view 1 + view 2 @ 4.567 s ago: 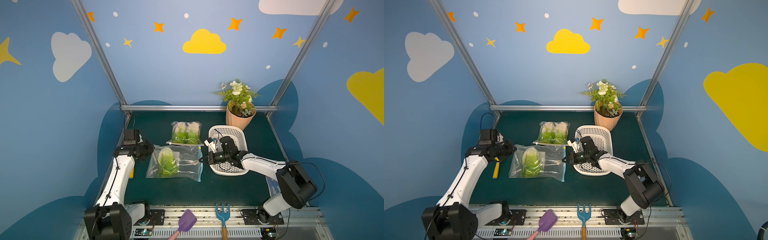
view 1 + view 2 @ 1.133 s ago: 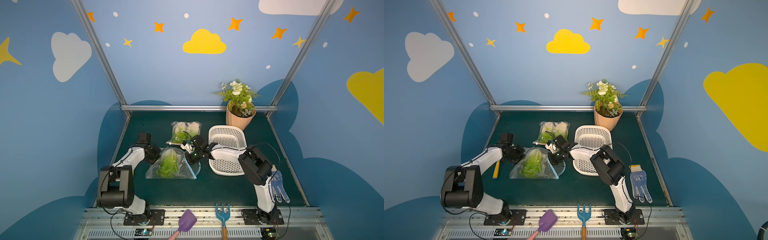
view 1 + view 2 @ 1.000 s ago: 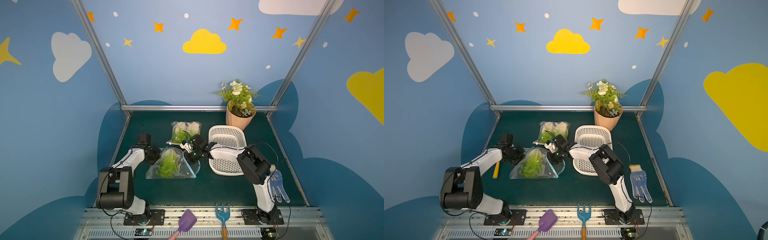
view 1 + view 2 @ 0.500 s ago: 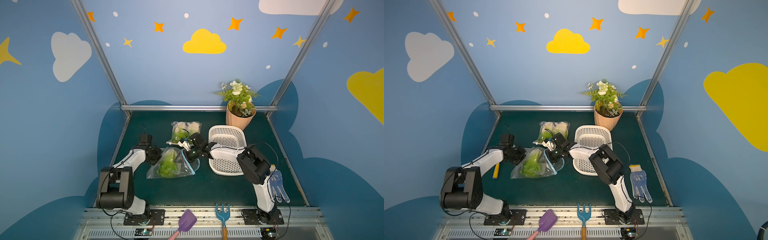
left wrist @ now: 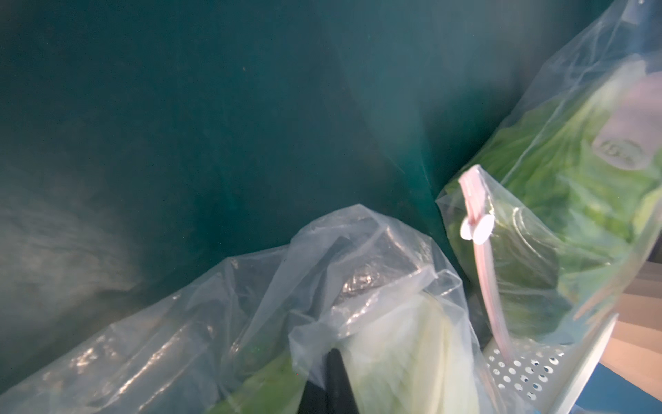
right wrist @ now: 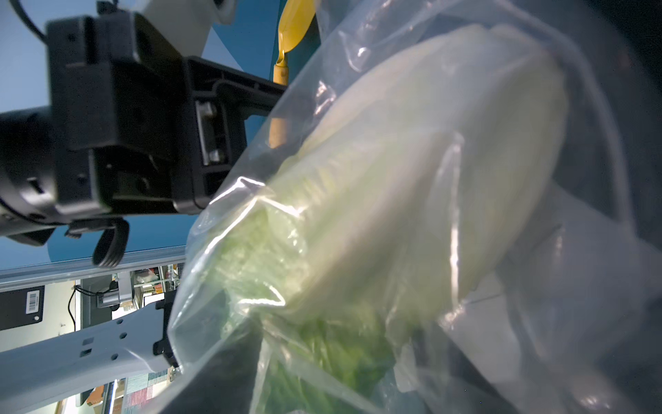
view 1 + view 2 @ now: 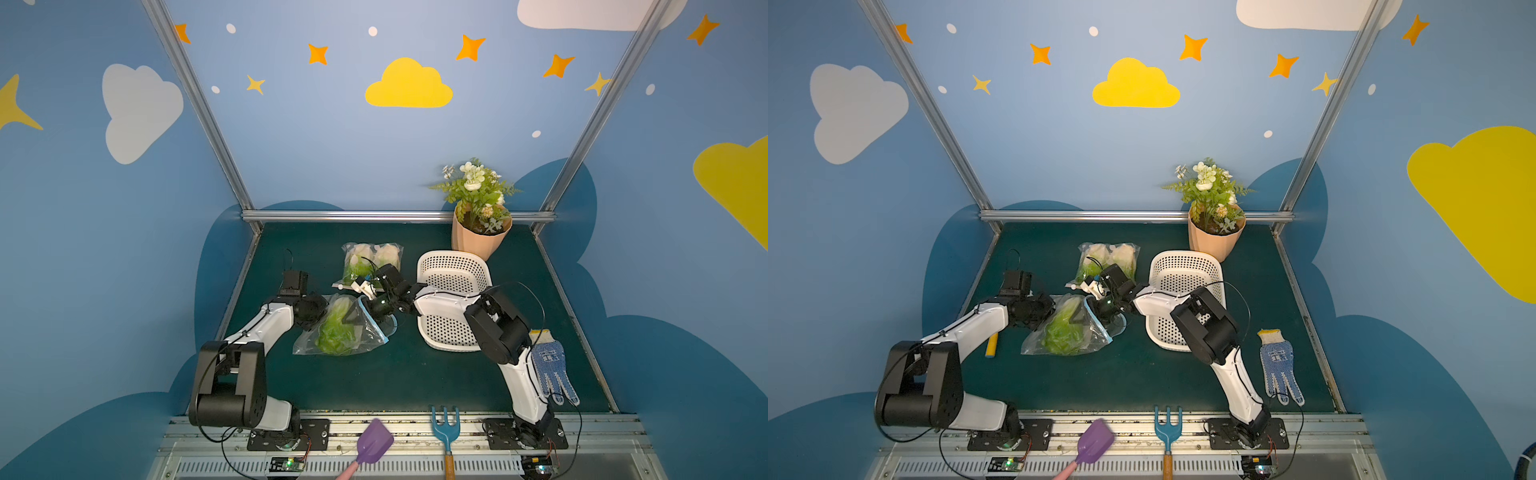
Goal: Open the zip-top bag and take out the chinese cabbages
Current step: Pick up the Chinese cabbage from the zipper food storage bag.
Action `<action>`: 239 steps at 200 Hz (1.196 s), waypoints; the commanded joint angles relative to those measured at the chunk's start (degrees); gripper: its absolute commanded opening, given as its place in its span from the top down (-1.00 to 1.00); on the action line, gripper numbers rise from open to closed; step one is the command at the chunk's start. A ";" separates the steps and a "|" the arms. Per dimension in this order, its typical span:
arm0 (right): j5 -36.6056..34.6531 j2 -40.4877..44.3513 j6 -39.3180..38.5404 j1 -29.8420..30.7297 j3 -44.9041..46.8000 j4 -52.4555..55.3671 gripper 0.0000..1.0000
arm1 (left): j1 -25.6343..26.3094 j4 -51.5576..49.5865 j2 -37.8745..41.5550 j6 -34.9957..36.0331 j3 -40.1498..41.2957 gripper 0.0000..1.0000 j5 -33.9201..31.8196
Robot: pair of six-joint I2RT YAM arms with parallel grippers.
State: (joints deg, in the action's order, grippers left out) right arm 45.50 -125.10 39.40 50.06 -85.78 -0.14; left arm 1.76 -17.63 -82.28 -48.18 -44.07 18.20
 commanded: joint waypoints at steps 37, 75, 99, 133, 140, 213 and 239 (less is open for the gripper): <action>-2.00 -3.10 -2.88 1.36 -5.83 5.34 -0.41 | 2.33 3.93 3.82 -6.28 3.38 0.91 2.00; -1.33 -3.90 -2.59 1.27 -6.58 5.22 0.44 | 2.64 4.01 5.89 -7.23 3.57 0.91 1.10; -1.68 -2.31 -2.17 0.90 -4.51 3.40 0.95 | 2.52 2.05 7.49 -6.03 2.79 0.91 -0.96; -2.29 1.81 -2.15 -0.52 0.18 1.94 1.00 | 0.30 -2.69 8.61 -5.02 0.93 0.91 -5.62; -2.44 2.82 -2.22 -0.86 1.47 1.68 1.00 | -0.31 -3.15 8.67 -4.52 0.65 0.91 -5.69; -1.39 11.47 -4.05 -2.91 10.23 1.43 1.00 | -6.54 -3.58 7.05 -1.47 -1.33 0.91 -13.62; -1.19 13.34 -5.37 -3.34 11.81 3.29 1.00 | -8.68 -3.89 6.06 0.63 -3.47 0.91 -16.02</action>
State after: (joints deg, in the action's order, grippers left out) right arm 43.16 -115.18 36.29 47.57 -75.68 1.34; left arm -4.16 -20.49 -75.26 -50.59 -45.01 9.65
